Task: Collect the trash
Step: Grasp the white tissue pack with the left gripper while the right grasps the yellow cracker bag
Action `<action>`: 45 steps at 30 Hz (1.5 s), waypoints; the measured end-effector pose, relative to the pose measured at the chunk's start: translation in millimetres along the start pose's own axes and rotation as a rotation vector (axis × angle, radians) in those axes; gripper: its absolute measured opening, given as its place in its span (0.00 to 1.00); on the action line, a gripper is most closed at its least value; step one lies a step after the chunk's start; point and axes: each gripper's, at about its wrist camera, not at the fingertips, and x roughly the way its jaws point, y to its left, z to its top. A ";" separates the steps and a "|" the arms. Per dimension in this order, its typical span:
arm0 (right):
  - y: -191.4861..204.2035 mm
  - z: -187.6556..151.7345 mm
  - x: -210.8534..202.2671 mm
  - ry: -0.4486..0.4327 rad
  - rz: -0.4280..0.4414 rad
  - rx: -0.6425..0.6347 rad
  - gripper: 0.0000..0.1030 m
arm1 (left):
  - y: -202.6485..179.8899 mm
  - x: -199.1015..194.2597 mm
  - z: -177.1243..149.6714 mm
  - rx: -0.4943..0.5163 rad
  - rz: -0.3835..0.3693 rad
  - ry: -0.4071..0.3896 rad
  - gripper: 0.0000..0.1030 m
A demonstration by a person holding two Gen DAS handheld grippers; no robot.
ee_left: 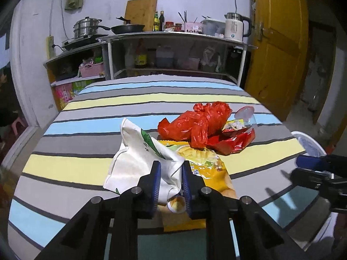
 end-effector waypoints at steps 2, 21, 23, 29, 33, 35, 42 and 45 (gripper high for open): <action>6.0 1.8 4.2 0.004 0.015 -0.010 0.49 | 4.8 -7.9 -0.1 -0.015 -0.008 -0.015 0.19; 62.3 14.5 75.3 0.150 0.071 -0.044 0.40 | 51.0 -43.2 -10.0 -0.104 -0.019 -0.074 0.19; 68.0 14.3 77.3 0.150 0.043 -0.062 0.34 | 52.3 -42.2 -11.6 -0.112 -0.021 -0.073 0.19; 71.5 11.9 75.1 0.135 0.004 -0.087 0.08 | 50.7 -43.9 -13.3 -0.122 -0.024 -0.076 0.19; 70.4 8.9 66.2 0.121 0.018 -0.095 0.05 | 49.6 -49.5 -13.0 -0.120 -0.021 -0.084 0.19; 70.7 6.2 57.9 0.107 0.025 -0.103 0.05 | 47.0 -52.1 -13.1 -0.118 -0.020 -0.086 0.19; 60.5 0.5 30.3 0.054 0.019 -0.091 0.04 | 31.5 -60.4 -11.8 -0.093 -0.033 -0.088 0.19; 51.8 -1.1 17.1 0.029 0.006 -0.068 0.04 | 19.7 -63.9 -9.6 -0.075 -0.048 -0.092 0.19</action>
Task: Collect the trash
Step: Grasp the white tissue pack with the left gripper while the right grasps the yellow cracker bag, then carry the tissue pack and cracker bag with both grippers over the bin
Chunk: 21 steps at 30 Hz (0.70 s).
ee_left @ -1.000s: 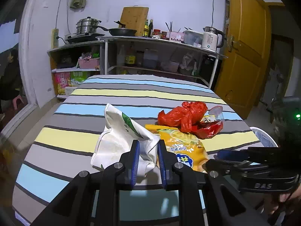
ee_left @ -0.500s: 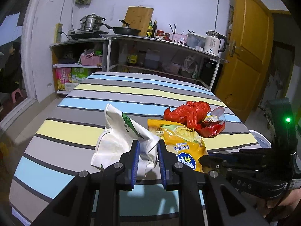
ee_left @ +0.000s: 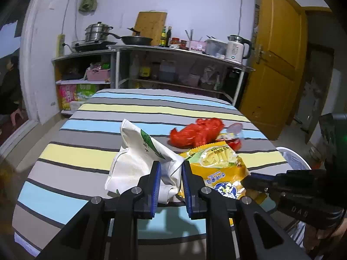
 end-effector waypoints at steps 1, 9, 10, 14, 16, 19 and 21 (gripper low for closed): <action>-4.2 -0.9 -4.7 -0.009 -0.007 0.009 0.04 | -4.0 -0.8 0.4 0.005 -0.005 0.000 0.19; -39.1 -8.2 -41.1 -0.075 -0.061 0.085 0.04 | -43.3 -0.3 3.2 0.052 -0.062 0.009 0.19; -43.6 -8.5 -45.0 -0.083 -0.069 0.093 0.04 | -47.5 0.0 3.6 0.056 -0.069 0.010 0.19; -56.8 -10.3 -56.5 -0.106 -0.096 0.113 0.04 | -65.6 4.3 5.5 0.074 -0.106 0.022 0.19; -64.7 -11.7 -62.2 -0.117 -0.112 0.126 0.04 | -74.1 6.9 6.9 0.083 -0.120 0.027 0.19; -77.7 -14.1 -70.0 -0.133 -0.129 0.150 0.04 | -86.4 10.2 10.6 0.098 -0.139 0.030 0.19; -87.7 -16.1 -76.3 -0.142 -0.140 0.167 0.04 | -96.4 11.9 12.8 0.114 -0.152 0.028 0.19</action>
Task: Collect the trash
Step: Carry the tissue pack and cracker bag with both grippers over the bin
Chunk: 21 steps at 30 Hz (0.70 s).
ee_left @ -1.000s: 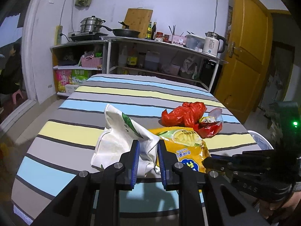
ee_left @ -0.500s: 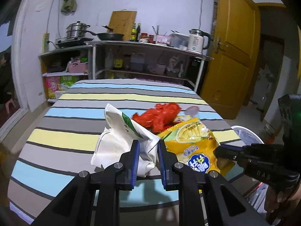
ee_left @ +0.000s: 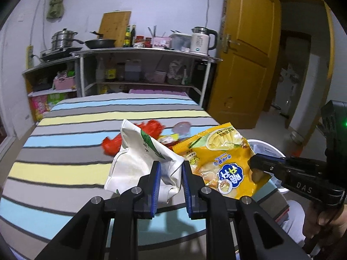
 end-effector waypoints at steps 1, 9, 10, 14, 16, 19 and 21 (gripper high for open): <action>-4.0 -0.4 -1.5 -0.004 -0.005 0.008 0.04 | -3.5 1.2 1.4 0.007 -0.006 -0.001 0.19; -41.1 -1.6 -21.4 -0.039 -0.060 0.069 0.04 | -47.0 23.0 17.0 0.069 -0.080 0.002 0.19; -46.1 -1.5 -23.5 -0.043 -0.068 0.077 0.04 | -51.9 25.5 19.4 0.076 -0.088 0.002 0.19; -65.6 -0.8 -32.5 -0.061 -0.102 0.112 0.04 | -73.3 36.3 25.2 0.104 -0.136 0.007 0.19; -76.3 -1.3 -37.2 -0.069 -0.121 0.131 0.04 | -84.7 42.7 28.7 0.118 -0.159 0.008 0.19; -93.6 -2.7 -43.9 -0.080 -0.152 0.161 0.04 | -99.8 50.0 32.6 0.139 -0.184 0.009 0.19; -102.9 -5.4 -48.7 -0.085 -0.168 0.177 0.04 | -113.9 55.6 33.9 0.157 -0.206 0.009 0.19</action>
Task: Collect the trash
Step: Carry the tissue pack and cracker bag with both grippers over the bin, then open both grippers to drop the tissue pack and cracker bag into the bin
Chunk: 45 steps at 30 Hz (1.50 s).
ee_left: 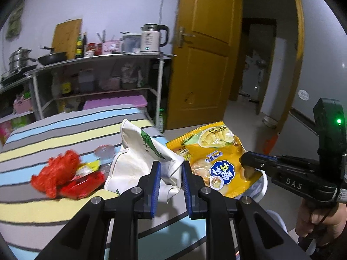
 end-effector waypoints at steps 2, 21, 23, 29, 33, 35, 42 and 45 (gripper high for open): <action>-11.5 0.4 -2.3 -0.004 -0.018 0.018 0.04 | -9.0 7.5 2.5 0.010 -0.019 0.002 0.19; -104.2 -6.9 -9.0 -0.009 -0.133 0.183 0.04 | -86.5 76.4 10.6 0.104 -0.171 0.065 0.19; -108.8 -8.7 -7.8 -0.004 -0.136 0.193 0.04 | -90.1 85.2 10.5 0.100 -0.184 0.083 0.19; -121.1 -12.0 -0.5 0.019 -0.144 0.214 0.04 | -98.3 103.4 7.2 0.107 -0.206 0.115 0.20; -128.2 -14.1 7.7 0.039 -0.153 0.240 0.04 | -100.6 114.3 8.1 0.109 -0.213 0.133 0.20; -130.1 -15.1 10.8 0.049 -0.159 0.255 0.05 | -99.6 119.7 7.2 0.109 -0.219 0.144 0.20; -133.2 -17.8 15.2 0.065 -0.179 0.258 0.36 | -91.6 123.1 4.1 0.091 -0.209 0.144 0.23; -127.8 -15.5 13.5 0.061 -0.180 0.243 0.36 | -86.7 117.0 4.0 0.080 -0.202 0.130 0.23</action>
